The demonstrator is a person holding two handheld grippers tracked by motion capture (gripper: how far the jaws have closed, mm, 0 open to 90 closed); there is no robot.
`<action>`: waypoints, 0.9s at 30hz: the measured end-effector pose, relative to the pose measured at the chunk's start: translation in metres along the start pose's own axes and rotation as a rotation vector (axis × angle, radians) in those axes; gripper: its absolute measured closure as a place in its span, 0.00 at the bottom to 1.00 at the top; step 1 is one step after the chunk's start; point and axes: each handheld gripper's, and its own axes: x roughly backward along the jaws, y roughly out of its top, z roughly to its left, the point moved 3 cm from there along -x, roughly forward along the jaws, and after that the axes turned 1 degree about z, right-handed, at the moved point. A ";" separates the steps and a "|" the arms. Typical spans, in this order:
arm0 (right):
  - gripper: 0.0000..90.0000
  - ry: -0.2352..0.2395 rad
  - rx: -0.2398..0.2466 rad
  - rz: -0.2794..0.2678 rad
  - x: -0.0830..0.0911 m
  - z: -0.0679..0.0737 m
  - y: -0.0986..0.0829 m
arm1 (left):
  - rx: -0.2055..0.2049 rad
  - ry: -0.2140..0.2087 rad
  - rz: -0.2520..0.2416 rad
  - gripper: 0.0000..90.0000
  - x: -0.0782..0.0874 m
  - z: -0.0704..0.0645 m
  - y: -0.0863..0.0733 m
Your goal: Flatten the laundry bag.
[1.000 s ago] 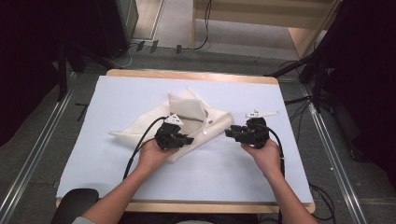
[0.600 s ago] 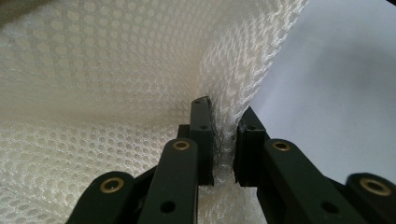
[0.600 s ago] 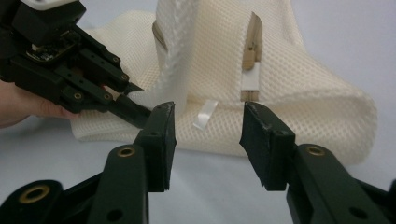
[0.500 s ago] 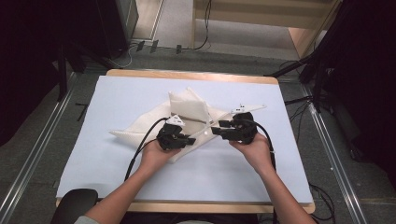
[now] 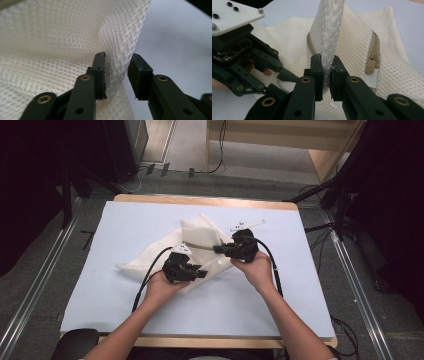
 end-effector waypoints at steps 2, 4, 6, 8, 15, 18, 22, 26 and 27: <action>0.95 0.000 -0.002 0.003 -0.001 -0.002 0.000 | 0.011 0.004 0.005 0.68 0.007 0.001 0.001; 0.95 -0.003 -0.004 0.011 -0.003 -0.003 0.000 | 0.011 0.019 0.011 0.65 0.015 0.001 0.001; 0.94 -0.006 -0.004 0.014 -0.002 -0.004 0.000 | 0.019 0.025 0.012 0.63 0.024 0.002 0.002; 0.94 -0.007 -0.004 0.017 -0.001 -0.005 0.000 | 0.036 0.030 0.004 0.61 0.033 0.004 0.003; 0.94 -0.008 -0.022 0.023 0.001 -0.004 -0.003 | 0.056 0.091 0.072 0.52 0.063 0.020 -0.002; 0.94 0.002 -0.030 0.030 0.002 -0.001 -0.007 | 0.072 0.117 0.062 0.52 0.076 0.032 -0.006; 0.93 -0.009 -0.011 0.034 0.006 0.001 -0.013 | 0.093 0.135 0.030 0.51 0.088 0.046 -0.007; 0.93 -0.010 -0.013 0.035 0.010 0.001 -0.016 | 0.129 0.161 0.003 0.48 0.095 0.062 -0.007; 0.93 -0.008 -0.014 0.033 0.010 0.001 -0.017 | 0.133 0.170 0.000 0.47 0.096 0.066 -0.007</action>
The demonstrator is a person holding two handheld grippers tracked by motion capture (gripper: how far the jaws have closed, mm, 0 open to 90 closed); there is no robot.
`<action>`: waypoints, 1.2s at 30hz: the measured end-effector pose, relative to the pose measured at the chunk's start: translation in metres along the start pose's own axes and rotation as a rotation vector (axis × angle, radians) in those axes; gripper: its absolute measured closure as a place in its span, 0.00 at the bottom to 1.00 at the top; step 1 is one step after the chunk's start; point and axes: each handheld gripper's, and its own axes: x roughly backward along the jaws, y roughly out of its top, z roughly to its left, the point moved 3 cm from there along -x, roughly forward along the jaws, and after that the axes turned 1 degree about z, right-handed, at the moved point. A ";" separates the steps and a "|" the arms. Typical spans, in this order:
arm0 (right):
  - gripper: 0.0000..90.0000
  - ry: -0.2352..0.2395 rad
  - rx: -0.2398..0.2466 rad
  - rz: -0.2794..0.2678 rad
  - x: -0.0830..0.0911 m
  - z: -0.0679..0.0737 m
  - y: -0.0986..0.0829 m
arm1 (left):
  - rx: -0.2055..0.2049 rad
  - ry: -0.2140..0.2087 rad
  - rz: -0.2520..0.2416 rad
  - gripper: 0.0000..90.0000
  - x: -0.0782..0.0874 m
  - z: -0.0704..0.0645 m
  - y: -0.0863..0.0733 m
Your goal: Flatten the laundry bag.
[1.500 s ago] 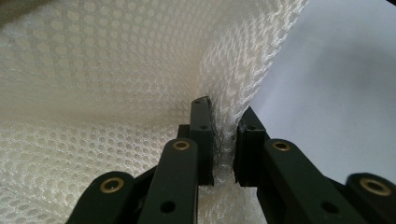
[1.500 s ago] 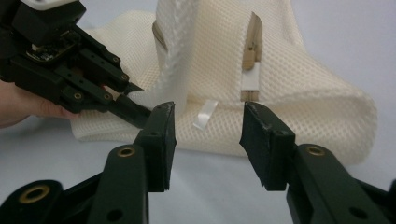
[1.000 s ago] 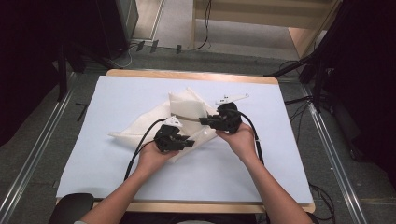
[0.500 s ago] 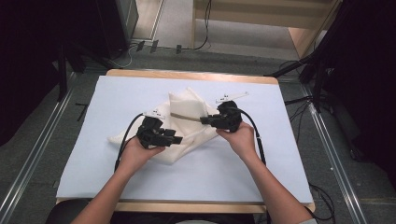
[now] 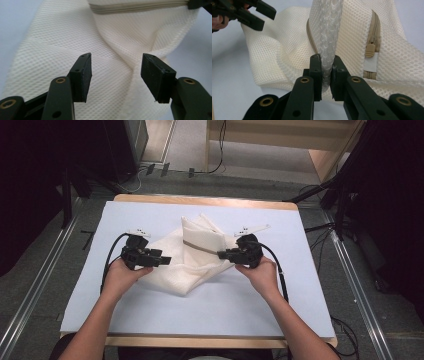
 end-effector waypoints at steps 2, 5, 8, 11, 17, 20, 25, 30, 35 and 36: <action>0.93 0.007 -0.010 -0.004 0.000 0.000 -0.001 | 0.016 0.009 -0.003 0.44 0.001 0.007 0.001; 0.93 0.005 -0.011 -0.006 0.000 0.001 -0.003 | 0.010 0.028 -0.006 0.43 0.002 0.016 0.004; 0.93 0.002 -0.011 -0.009 0.002 0.003 -0.006 | 0.026 0.041 -0.017 0.43 0.002 0.027 0.006; 0.93 0.000 -0.013 -0.016 0.005 0.004 -0.008 | 0.033 0.072 -0.025 0.43 0.003 0.038 0.008; 0.93 -0.006 -0.009 -0.025 0.012 0.009 -0.014 | 0.014 0.107 -0.062 0.44 -0.002 0.053 0.011; 0.93 -0.005 -0.013 -0.030 0.016 0.010 -0.016 | 0.051 0.099 -0.040 0.45 -0.008 0.062 0.012; 0.93 -0.010 -0.014 -0.032 0.019 0.012 -0.020 | 0.095 0.074 0.005 0.46 -0.018 0.073 0.012; 0.93 -0.012 -0.017 -0.027 0.020 0.014 -0.023 | 0.135 0.072 0.049 0.46 -0.030 0.080 0.013; 0.93 -0.020 -0.019 -0.024 0.022 0.013 -0.026 | 0.148 0.045 0.075 0.55 -0.038 0.079 0.013; 0.93 -0.019 -0.022 -0.024 0.022 0.013 -0.026 | 0.139 0.044 0.079 0.58 -0.039 0.079 0.013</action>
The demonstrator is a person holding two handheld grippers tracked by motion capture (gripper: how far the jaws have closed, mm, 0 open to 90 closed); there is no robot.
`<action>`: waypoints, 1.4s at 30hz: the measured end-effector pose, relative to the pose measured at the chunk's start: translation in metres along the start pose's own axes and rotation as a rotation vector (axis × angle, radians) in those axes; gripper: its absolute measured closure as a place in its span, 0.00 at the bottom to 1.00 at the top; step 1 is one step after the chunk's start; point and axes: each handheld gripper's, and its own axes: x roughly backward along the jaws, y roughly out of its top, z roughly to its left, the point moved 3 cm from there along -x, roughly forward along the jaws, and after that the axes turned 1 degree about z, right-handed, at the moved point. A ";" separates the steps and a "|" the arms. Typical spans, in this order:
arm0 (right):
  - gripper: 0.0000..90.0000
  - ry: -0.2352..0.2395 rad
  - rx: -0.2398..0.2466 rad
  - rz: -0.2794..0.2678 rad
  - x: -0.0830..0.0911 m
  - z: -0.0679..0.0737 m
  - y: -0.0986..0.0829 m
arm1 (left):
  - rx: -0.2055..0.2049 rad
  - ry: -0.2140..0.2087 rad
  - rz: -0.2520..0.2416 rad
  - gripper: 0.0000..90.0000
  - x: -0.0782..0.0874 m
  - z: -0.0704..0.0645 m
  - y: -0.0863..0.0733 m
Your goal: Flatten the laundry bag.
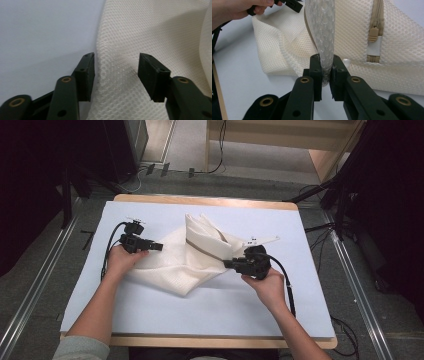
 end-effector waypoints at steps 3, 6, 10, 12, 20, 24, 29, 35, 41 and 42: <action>0.93 0.000 -0.002 0.000 0.000 -0.001 0.000 | 0.032 -0.018 0.010 0.70 -0.002 -0.001 0.000; 0.93 -0.004 -0.008 0.001 0.000 -0.002 0.000 | 0.035 -0.039 0.036 0.82 -0.003 -0.003 -0.002; 0.93 -0.003 -0.003 -0.006 0.000 -0.003 0.001 | 0.021 -0.058 0.083 0.96 -0.006 -0.008 -0.002; 0.93 -0.004 -0.005 -0.004 0.001 -0.003 0.001 | 0.027 -0.106 0.093 0.97 -0.006 -0.009 -0.003; 0.93 -0.004 -0.004 -0.036 0.011 -0.007 0.005 | 0.055 -0.135 0.013 0.98 0.010 -0.004 0.000; 0.93 -0.005 -0.003 -0.049 0.014 -0.008 0.006 | 0.095 -0.120 -0.028 0.98 0.018 0.003 0.000; 0.93 -0.003 0.003 -0.058 0.015 -0.007 0.008 | 0.129 -0.101 -0.068 0.98 0.026 0.011 -0.002; 0.93 -0.001 0.006 -0.063 0.015 -0.007 0.010 | 0.179 -0.072 -0.123 0.98 0.038 0.022 -0.007; 0.93 -0.008 -0.001 -0.076 0.016 -0.012 0.013 | 0.231 -0.046 -0.158 0.98 0.049 0.032 -0.015; 0.93 -0.010 -0.004 -0.079 0.016 -0.013 0.013 | 0.240 -0.044 -0.161 0.98 0.050 0.034 -0.016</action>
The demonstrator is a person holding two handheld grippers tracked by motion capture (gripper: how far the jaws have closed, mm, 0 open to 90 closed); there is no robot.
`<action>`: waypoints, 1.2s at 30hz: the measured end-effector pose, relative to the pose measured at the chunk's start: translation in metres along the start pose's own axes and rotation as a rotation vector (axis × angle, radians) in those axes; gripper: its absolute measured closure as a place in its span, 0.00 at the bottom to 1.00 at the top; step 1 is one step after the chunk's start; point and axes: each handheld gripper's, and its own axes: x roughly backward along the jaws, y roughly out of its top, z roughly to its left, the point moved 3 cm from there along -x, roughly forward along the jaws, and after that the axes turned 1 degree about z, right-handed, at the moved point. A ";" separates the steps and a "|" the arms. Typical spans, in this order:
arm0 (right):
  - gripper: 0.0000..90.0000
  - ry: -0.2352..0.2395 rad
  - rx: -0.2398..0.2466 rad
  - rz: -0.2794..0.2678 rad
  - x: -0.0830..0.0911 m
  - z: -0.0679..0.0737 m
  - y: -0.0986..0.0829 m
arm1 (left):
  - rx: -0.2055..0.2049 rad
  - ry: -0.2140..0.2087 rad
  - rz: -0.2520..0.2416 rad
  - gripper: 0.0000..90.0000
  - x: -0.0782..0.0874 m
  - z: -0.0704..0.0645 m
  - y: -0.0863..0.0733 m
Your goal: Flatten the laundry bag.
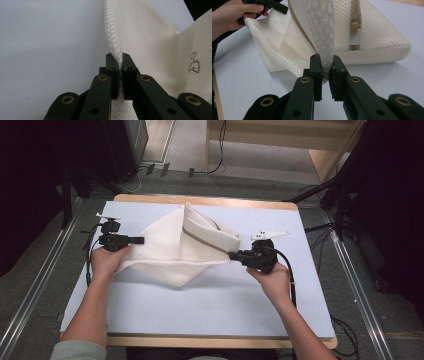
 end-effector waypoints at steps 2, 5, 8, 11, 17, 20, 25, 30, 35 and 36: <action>0.93 0.002 -0.009 -0.006 0.000 -0.003 0.001 | 0.010 0.004 -0.006 0.98 0.003 0.003 -0.002; 0.93 -0.001 -0.013 -0.008 0.001 -0.007 0.002 | 0.016 0.011 -0.017 0.98 0.008 0.005 -0.005; 0.93 -0.003 -0.018 -0.010 0.002 -0.008 0.003 | 0.033 0.014 -0.038 0.98 0.015 0.009 -0.007; 0.93 0.000 -0.022 -0.010 0.004 -0.008 0.002 | 0.051 0.017 -0.046 0.98 0.022 0.013 -0.010; 0.94 0.007 -0.023 0.009 0.009 -0.007 -0.004 | 0.055 0.034 -0.045 0.98 0.030 0.012 -0.018; 0.94 -0.006 -0.016 0.009 0.013 -0.009 -0.008 | 0.046 0.042 -0.042 0.98 0.033 0.011 -0.022; 0.95 -0.014 -0.035 0.016 0.018 -0.015 -0.014 | 0.042 0.065 -0.047 0.98 0.037 0.011 -0.025; 0.96 -0.044 -0.070 0.015 0.027 -0.027 -0.020 | 0.041 0.082 -0.057 0.98 0.040 0.011 -0.027; 0.95 -0.059 -0.096 0.028 0.035 -0.034 -0.030 | 0.015 0.074 -0.036 0.98 0.036 0.003 -0.030; 0.95 -0.063 -0.099 0.031 0.035 -0.035 -0.032 | 0.010 0.071 -0.028 0.98 0.035 0.002 -0.030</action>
